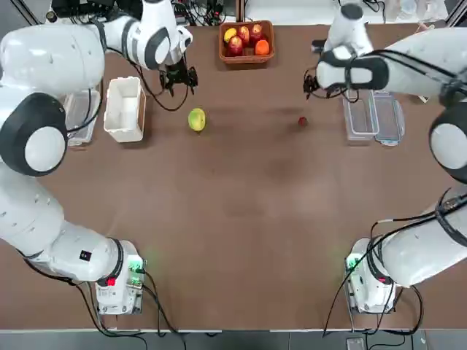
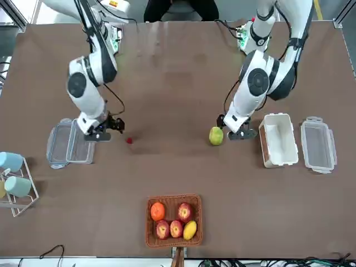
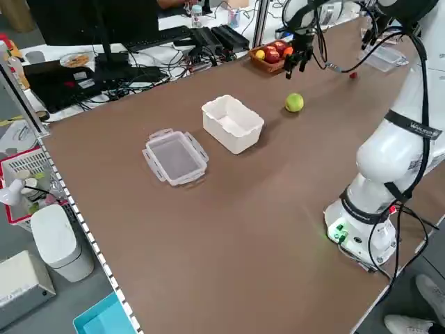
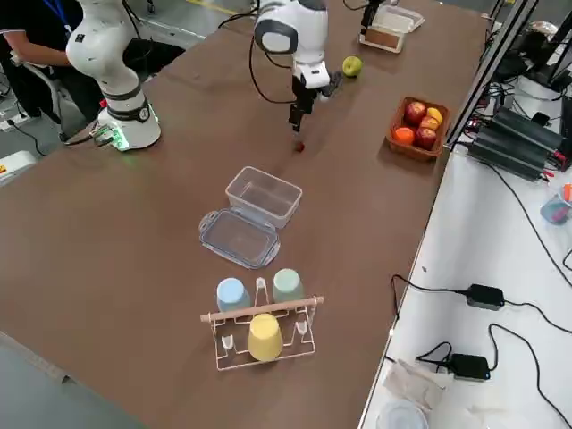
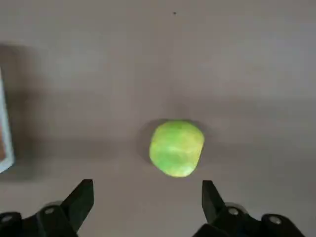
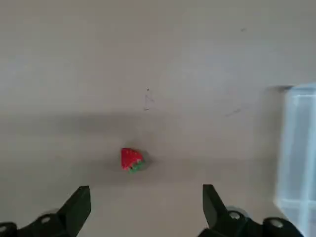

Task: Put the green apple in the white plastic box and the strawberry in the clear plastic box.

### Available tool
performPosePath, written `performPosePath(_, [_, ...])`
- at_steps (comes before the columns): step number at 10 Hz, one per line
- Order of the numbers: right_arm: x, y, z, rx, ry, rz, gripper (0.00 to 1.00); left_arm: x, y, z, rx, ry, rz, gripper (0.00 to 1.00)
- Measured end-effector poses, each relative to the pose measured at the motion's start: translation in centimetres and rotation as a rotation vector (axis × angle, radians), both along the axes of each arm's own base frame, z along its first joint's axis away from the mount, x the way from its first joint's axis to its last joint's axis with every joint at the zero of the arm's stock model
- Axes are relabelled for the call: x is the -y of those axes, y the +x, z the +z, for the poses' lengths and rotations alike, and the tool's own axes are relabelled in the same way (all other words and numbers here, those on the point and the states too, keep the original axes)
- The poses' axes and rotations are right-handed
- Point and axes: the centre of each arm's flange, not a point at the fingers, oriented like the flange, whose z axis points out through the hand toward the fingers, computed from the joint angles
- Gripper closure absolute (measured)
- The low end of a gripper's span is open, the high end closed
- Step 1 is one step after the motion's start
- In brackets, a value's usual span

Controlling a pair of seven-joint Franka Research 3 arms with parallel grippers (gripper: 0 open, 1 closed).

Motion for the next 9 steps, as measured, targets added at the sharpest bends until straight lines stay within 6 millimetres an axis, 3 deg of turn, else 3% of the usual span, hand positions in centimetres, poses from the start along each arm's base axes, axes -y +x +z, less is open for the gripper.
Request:
performPosePath(1, [-0.7,-0.2,-2.7,0.003,-0.003,0.014,0.0,0.5,-1.0,-2.1,0.009,-0.01,-0.014,0.03])
performPosePath(3, [-1.7,-0.3,-6.1,0.027,0.001,0.033,0.0,2.1,-2.4,-5.4,0.016,-0.027,-0.026,0.02])
performPosePath(6, [-1.8,-0.6,-8.0,0.061,0.01,0.038,0.0,2.9,-3.0,-8.7,0.009,0.014,-0.082,0.02])
performPosePath(9, [-1.3,-1.4,-8.8,0.06,0.009,0.037,0.0,2.7,-2.6,-10.1,0.038,0.019,-0.112,0.02])
